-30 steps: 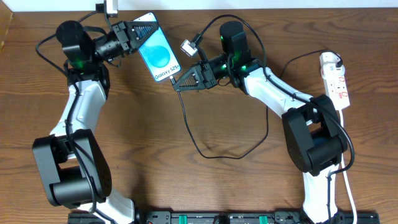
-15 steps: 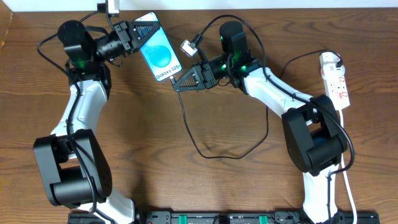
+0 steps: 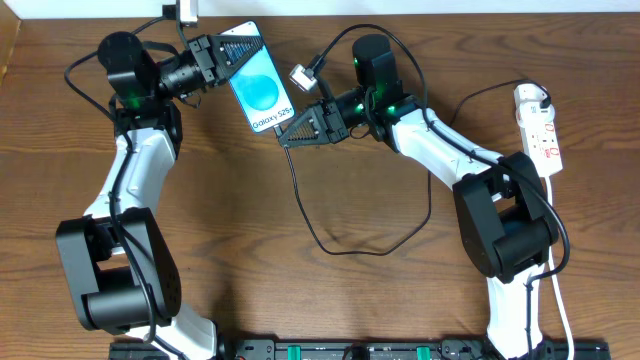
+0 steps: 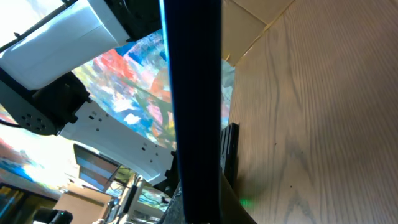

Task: Plug charger to phone and switch on socket
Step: 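Push the USB-C plug into the phone's bottom port with the right gripper, then open the right gripper and pull it away up and right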

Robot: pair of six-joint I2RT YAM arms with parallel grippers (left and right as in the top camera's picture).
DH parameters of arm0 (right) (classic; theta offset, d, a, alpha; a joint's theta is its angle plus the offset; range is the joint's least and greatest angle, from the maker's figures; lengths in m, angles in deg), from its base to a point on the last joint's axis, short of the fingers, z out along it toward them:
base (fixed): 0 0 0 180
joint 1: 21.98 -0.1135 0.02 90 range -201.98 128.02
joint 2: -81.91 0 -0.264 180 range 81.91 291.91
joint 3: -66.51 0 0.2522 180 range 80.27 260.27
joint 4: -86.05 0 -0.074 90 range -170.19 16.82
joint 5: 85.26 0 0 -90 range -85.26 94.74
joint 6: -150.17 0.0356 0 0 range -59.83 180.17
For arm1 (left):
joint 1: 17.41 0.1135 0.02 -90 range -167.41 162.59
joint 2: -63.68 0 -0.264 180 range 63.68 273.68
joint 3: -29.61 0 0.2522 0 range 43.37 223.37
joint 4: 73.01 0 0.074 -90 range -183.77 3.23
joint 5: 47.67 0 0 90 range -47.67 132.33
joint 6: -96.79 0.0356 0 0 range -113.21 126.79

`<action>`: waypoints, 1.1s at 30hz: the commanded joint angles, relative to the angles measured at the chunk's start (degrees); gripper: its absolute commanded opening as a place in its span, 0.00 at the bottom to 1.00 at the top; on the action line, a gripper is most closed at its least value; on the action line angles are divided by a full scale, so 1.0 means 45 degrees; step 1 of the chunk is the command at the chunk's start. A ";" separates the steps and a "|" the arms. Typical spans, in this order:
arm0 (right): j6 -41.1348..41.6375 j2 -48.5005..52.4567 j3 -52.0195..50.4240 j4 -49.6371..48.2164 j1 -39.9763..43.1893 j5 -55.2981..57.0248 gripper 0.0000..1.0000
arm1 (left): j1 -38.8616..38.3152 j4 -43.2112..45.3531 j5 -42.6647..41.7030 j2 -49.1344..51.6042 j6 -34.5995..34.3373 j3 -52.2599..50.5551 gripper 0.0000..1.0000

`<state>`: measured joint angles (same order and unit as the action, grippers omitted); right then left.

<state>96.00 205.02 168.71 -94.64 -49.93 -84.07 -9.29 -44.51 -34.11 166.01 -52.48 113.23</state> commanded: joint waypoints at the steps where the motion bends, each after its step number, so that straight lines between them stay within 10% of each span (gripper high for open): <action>1: 0.0457 0.0141 0.0146 -0.0078 0.0019 0.0262 0.01 | -0.0219 0.0063 -0.1078 -0.0277 0.0083 0.0131 0.07; 21: 0.2317 0.0146 0.0146 -0.1987 0.0058 0.0937 0.01 | -0.0219 0.0063 -0.1535 -0.0277 0.0083 0.0107 0.07; 23: 0.2317 0.0146 0.0146 -0.1987 0.0053 0.0933 0.10 | -0.0219 0.0063 -0.1535 -0.0277 0.0083 0.0107 0.07; 28: 0.2302 0.0146 0.0146 -0.1991 0.0058 0.0729 0.81 | -0.0214 0.0063 -0.1530 -0.0277 0.0083 0.0107 0.07; 33: 0.2259 0.0146 0.0146 -0.1996 0.0204 0.0389 0.99 | -0.0204 0.0063 -0.1491 -0.0277 0.0083 0.0107 0.07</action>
<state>106.43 205.31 168.45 -103.60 -49.80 -81.19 -10.31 -44.75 -39.60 166.01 -51.86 113.34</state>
